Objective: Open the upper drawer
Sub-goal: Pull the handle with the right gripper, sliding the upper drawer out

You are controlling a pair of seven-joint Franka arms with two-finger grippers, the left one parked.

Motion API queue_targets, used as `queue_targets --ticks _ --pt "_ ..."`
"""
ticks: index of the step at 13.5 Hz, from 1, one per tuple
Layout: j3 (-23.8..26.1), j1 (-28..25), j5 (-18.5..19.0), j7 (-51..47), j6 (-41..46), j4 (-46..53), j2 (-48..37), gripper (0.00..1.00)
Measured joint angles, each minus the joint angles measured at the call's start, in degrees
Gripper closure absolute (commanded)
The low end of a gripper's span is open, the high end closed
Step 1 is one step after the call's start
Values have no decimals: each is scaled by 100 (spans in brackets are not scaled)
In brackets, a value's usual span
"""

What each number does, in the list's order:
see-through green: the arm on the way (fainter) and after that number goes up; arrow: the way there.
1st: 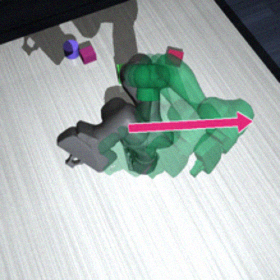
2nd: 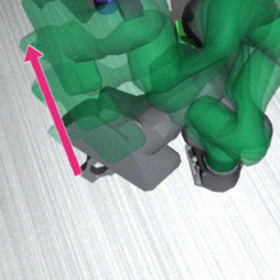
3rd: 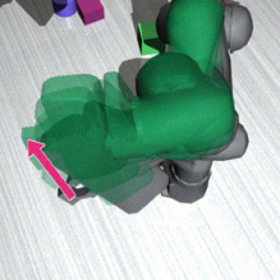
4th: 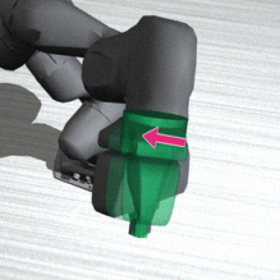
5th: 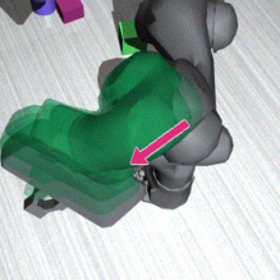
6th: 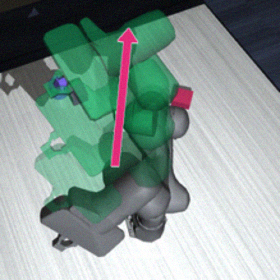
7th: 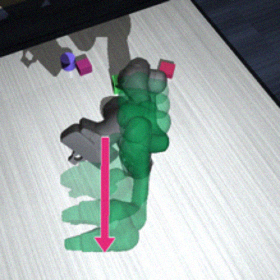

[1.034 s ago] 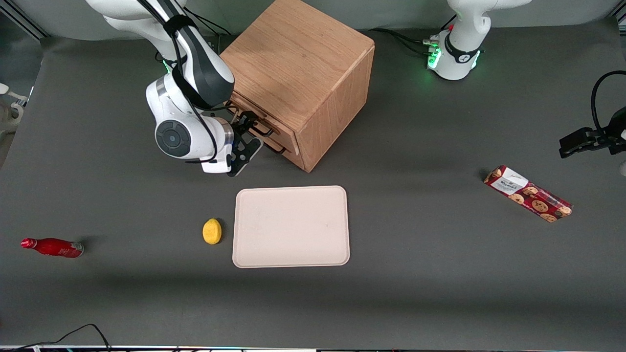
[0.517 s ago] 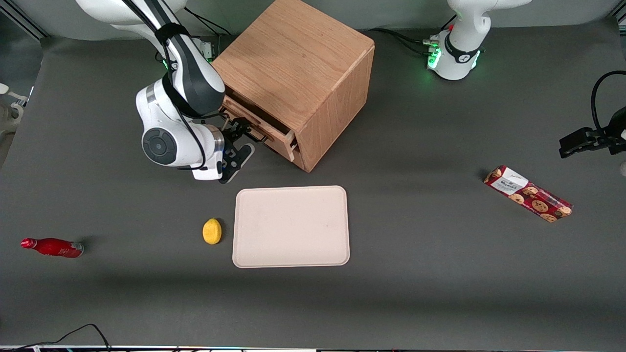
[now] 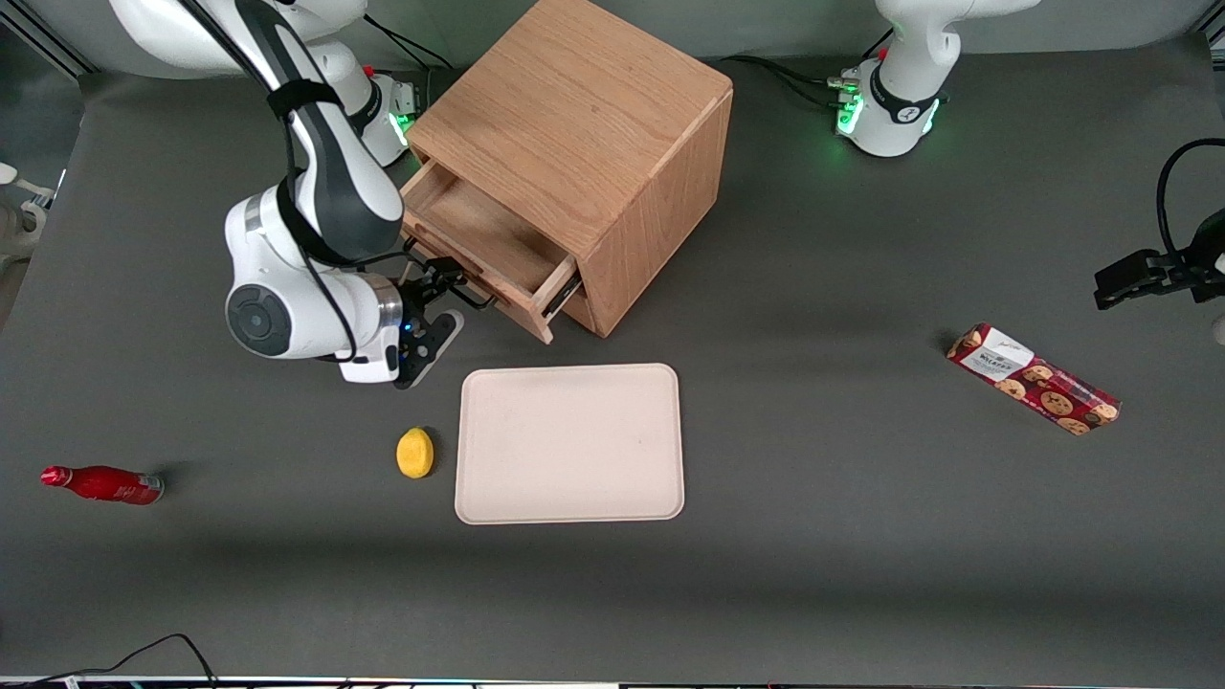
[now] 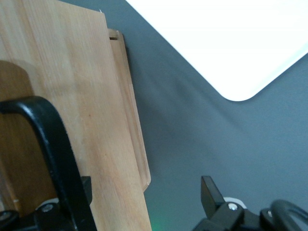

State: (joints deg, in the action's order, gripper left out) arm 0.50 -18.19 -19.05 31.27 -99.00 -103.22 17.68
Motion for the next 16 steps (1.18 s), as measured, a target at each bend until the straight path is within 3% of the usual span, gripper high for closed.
queue_targets --ticks 16 --pt "-114 720 61 832 4 744 530 0"
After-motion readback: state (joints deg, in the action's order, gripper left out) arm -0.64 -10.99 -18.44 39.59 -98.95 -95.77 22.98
